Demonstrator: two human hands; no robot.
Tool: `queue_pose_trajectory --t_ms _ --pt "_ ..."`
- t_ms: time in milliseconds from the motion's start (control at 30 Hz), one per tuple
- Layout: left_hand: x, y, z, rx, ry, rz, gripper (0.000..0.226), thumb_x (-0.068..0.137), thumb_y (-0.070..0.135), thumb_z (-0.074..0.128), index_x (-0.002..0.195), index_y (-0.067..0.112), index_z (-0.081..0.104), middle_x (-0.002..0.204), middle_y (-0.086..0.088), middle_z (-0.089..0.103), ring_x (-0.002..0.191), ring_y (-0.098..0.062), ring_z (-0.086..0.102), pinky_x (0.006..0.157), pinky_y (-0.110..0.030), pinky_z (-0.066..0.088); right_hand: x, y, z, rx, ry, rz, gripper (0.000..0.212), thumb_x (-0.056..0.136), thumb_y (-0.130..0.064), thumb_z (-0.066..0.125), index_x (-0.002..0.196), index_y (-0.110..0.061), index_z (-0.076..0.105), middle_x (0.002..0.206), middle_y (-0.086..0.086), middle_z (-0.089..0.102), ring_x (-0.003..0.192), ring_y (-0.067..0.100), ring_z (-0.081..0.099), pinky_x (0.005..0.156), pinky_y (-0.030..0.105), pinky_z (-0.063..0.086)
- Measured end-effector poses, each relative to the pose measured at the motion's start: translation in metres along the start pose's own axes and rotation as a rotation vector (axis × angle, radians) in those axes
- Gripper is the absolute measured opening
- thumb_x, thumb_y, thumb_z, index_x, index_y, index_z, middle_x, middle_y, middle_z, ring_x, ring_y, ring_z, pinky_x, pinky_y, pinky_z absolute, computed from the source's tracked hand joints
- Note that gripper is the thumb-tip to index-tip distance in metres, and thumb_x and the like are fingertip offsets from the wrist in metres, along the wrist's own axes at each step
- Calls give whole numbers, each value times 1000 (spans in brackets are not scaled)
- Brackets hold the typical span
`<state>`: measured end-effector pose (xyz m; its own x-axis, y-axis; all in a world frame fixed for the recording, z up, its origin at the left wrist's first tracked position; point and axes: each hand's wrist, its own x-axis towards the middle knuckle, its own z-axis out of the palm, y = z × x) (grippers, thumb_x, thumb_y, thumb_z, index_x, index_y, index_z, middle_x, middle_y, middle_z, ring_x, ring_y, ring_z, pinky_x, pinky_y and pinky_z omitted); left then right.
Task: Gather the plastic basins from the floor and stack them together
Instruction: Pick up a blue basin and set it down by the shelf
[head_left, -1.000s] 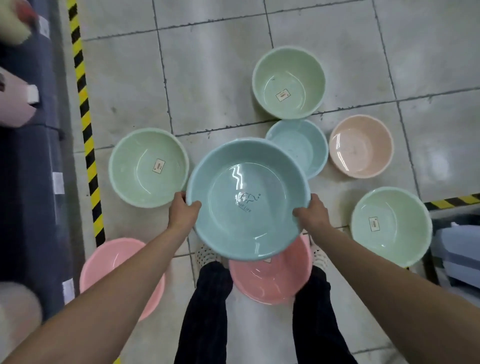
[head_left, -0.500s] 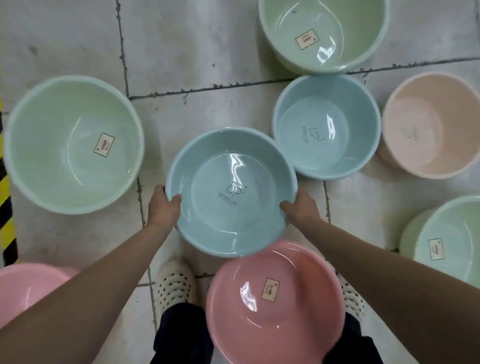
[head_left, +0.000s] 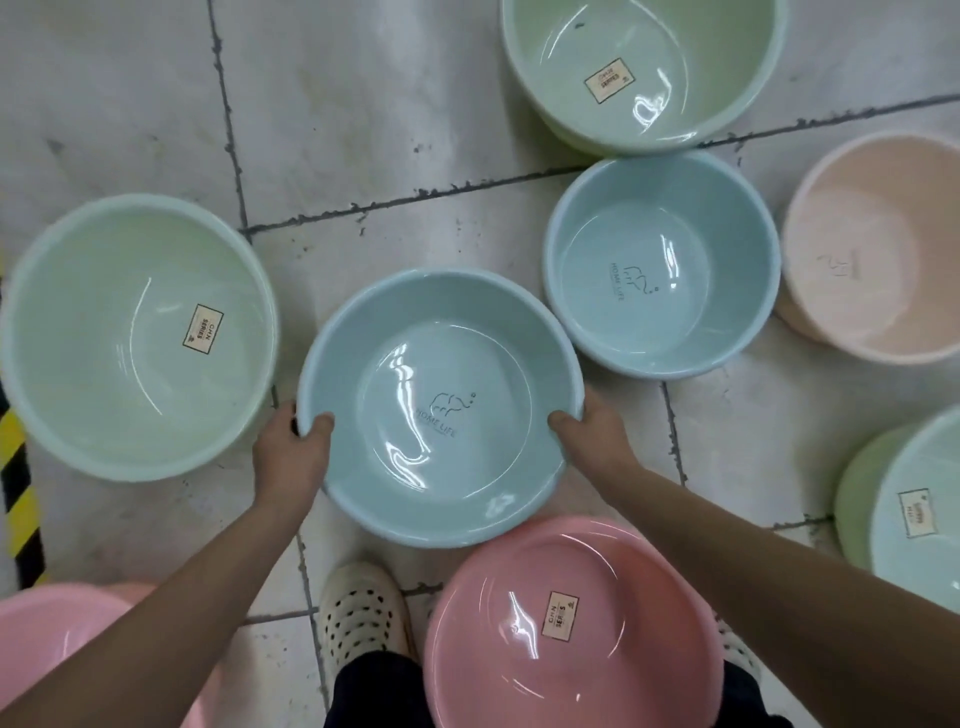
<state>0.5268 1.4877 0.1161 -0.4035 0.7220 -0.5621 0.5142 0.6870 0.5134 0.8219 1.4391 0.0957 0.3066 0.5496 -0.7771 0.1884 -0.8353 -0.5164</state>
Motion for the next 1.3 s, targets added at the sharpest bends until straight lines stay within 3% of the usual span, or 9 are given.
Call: queue_pose_trajectory --t_ms 167,267,533,700,800,900,1000,1167,1300 --pt "-32 82 -20 -75 43 116 6 90 15 62 96 17 63 80 2 64 81 -27 62 75 -36 51 -22 -41 -56 116 52 -53 28 83 -10 58 106 -23 65 90 -8 70 85 15 66 70 29 52" --pt "-38 136 0 -121 28 182 11 90 16 62 101 13 64 82 1 64 76 -21 61 64 -26 47 -22 -64 -106 142 173 -101 22 82 -11 59 100 -23 64 86 -7 69 82 17 65 71 32 54" --pt "-32 229 122 -220 -166 247 37 92 15 62 129 13 59 107 -5 67 89 -21 63 79 -30 50 31 -75 -222 183 390 -146 43 86 -6 55 127 -19 61 103 2 65 92 24 61 74 27 46" --pt "-23 219 170 -139 -243 205 35 91 19 63 126 15 61 104 -4 68 91 -23 65 77 -31 52 59 -43 -238 167 337 -53 46 72 -19 54 117 -23 62 101 4 67 94 30 63 80 42 56" --pt "-22 197 178 -56 -253 225 27 90 17 60 117 16 63 99 -4 68 87 -23 65 63 -23 49 67 -11 -227 161 327 -31 33 80 -9 59 109 -24 62 94 4 67 91 31 64 78 39 55" --pt "-21 170 181 46 -241 266 17 87 15 60 102 14 66 101 -11 67 83 -22 63 60 -21 44 70 22 -208 174 341 0 36 81 -5 62 110 -26 65 96 6 69 92 30 67 82 39 56" --pt "-19 144 185 52 -243 232 19 88 11 60 106 11 68 94 -9 69 79 -22 62 68 -28 51 76 47 -187 196 326 25 35 82 -3 61 114 -18 67 100 9 70 93 30 66 78 34 53" --pt "-19 114 197 0 -214 235 16 91 13 60 105 18 66 90 -6 67 80 -23 60 74 -29 49 87 76 -167 211 281 17 43 87 -5 59 129 -14 62 109 9 68 97 28 63 78 30 47" --pt "-9 116 205 28 -211 161 15 90 15 62 104 17 64 95 -7 67 93 -30 66 85 -39 54 86 76 -167 200 264 3 49 90 -9 57 137 -17 53 112 3 62 101 26 60 81 30 46"
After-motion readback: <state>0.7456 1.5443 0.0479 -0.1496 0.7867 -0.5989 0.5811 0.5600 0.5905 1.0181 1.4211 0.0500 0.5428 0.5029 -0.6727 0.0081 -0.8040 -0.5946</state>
